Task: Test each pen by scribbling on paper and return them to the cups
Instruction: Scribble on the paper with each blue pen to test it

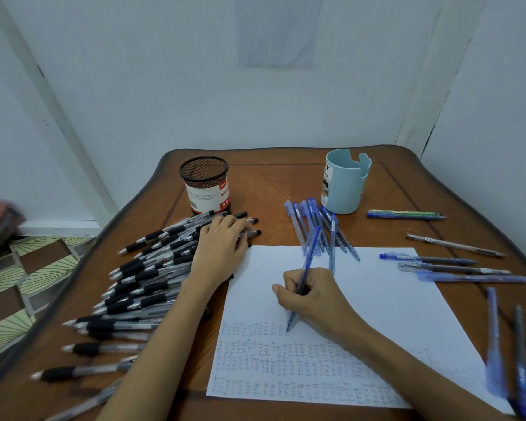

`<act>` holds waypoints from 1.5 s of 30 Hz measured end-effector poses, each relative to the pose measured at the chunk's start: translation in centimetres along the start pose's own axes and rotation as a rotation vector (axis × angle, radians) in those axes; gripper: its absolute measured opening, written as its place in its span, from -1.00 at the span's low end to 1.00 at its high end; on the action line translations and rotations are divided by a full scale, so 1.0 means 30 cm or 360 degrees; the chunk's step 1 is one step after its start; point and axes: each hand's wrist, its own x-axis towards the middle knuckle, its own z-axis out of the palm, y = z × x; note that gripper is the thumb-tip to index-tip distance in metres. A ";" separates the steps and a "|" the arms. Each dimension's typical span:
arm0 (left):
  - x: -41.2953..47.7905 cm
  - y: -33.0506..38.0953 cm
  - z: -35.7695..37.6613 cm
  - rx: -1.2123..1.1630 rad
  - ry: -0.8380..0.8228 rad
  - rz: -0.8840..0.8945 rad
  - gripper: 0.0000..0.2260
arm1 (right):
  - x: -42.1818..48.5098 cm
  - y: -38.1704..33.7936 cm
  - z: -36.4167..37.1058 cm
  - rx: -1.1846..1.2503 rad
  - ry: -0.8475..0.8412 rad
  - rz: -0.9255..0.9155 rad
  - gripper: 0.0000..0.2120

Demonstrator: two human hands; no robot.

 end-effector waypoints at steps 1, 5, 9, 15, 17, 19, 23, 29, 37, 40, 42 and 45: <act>0.000 0.000 0.001 0.0001 0.0001 0.0000 -0.76 | 0.001 -0.001 0.001 -0.0002 0.0009 -0.0006 -0.57; 0.001 -0.001 0.000 0.0002 -0.0011 -0.0002 -0.75 | 0.003 -0.002 0.001 -0.0021 0.0035 -0.0015 -0.55; -0.001 -0.002 0.002 -0.0016 0.0009 0.0006 -0.77 | 0.002 0.001 0.000 -0.0029 0.0037 -0.0028 -0.57; 0.000 -0.003 0.002 -0.0030 0.0018 0.0016 -0.77 | 0.008 0.007 -0.005 0.0035 0.0119 -0.0028 -0.52; 0.000 -0.003 0.002 -0.0035 0.0016 0.0016 -0.77 | 0.008 0.008 -0.004 0.0042 0.0113 -0.0031 -0.51; 0.000 -0.002 0.002 -0.0036 0.0013 0.0016 -0.77 | 0.007 0.005 0.000 0.0010 0.0090 -0.0026 -0.52; -0.001 -0.004 0.002 -0.0030 0.0010 0.0009 -0.77 | 0.006 -0.004 0.002 -0.0056 0.0096 -0.0027 -0.52; 0.000 0.000 0.001 -0.0023 0.0004 0.0005 -0.76 | 0.004 -0.001 0.001 -0.0042 0.0091 -0.0056 -0.53; -0.004 -0.001 0.002 -0.0035 0.0013 0.0008 -0.76 | 0.025 -0.028 -0.049 0.0317 0.0063 0.0189 -0.53; -0.005 -0.002 0.003 -0.0043 0.0028 0.0017 -0.77 | 0.036 -0.044 -0.070 0.0492 0.0095 0.0287 -0.78; -0.006 -0.003 0.002 -0.0060 0.0034 0.0019 -0.78 | 0.044 -0.034 -0.075 0.0508 0.0066 0.0310 -0.66; -0.006 0.000 -0.001 -0.0062 0.0023 0.0018 -0.78 | 0.047 -0.027 -0.080 0.0725 0.0058 0.0368 -0.70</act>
